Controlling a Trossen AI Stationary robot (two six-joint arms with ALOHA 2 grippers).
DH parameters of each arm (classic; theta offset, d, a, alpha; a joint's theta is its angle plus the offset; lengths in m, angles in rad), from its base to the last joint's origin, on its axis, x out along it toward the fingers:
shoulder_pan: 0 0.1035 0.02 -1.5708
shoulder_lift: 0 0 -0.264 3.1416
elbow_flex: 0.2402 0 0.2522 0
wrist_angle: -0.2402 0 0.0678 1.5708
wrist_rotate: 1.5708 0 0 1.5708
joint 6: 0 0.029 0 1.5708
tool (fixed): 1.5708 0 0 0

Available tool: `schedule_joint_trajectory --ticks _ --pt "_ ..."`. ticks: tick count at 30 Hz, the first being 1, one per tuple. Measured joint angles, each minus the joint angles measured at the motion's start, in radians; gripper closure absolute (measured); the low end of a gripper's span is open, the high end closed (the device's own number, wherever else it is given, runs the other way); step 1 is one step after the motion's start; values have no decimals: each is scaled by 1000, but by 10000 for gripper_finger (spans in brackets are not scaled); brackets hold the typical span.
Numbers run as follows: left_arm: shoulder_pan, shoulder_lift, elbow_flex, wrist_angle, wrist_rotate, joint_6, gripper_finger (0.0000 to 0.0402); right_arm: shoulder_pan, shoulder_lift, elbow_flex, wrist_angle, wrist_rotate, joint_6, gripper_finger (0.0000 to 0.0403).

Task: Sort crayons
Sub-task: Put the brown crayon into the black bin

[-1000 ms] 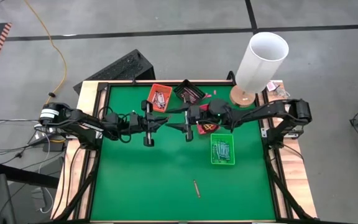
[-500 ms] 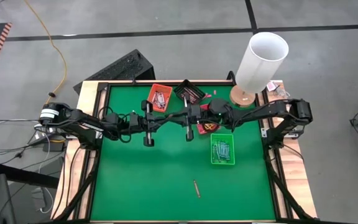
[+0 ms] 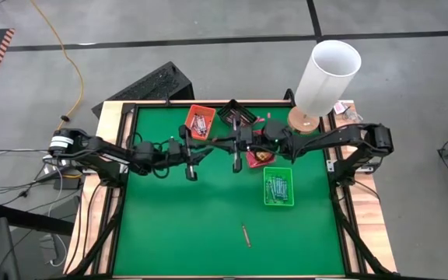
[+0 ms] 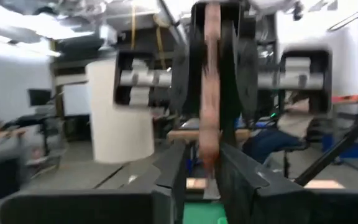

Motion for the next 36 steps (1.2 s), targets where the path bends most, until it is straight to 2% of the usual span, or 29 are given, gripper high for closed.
schedule_joint_trajectory --ticks 5,11,16,23,29,36 --pt "0 -38 0 -140 -124 16 288 -52 -39 0 -59 10 1 402" --pt "26 -115 0 -432 -281 -54 247 -159 -42 0 -221 147 6 402" --pt "53 -142 0 -583 -278 -147 243 -282 -23 -1 -383 158 82 402" --pt "55 -141 -1 -622 -276 -178 246 -436 -21 0 -574 156 174 402" --pt "55 -141 -1 -658 -265 -208 246 -469 72 1 -583 92 184 403" --pt "55 -141 -1 -709 -245 -233 246 -483 194 23 -588 118 197 402"
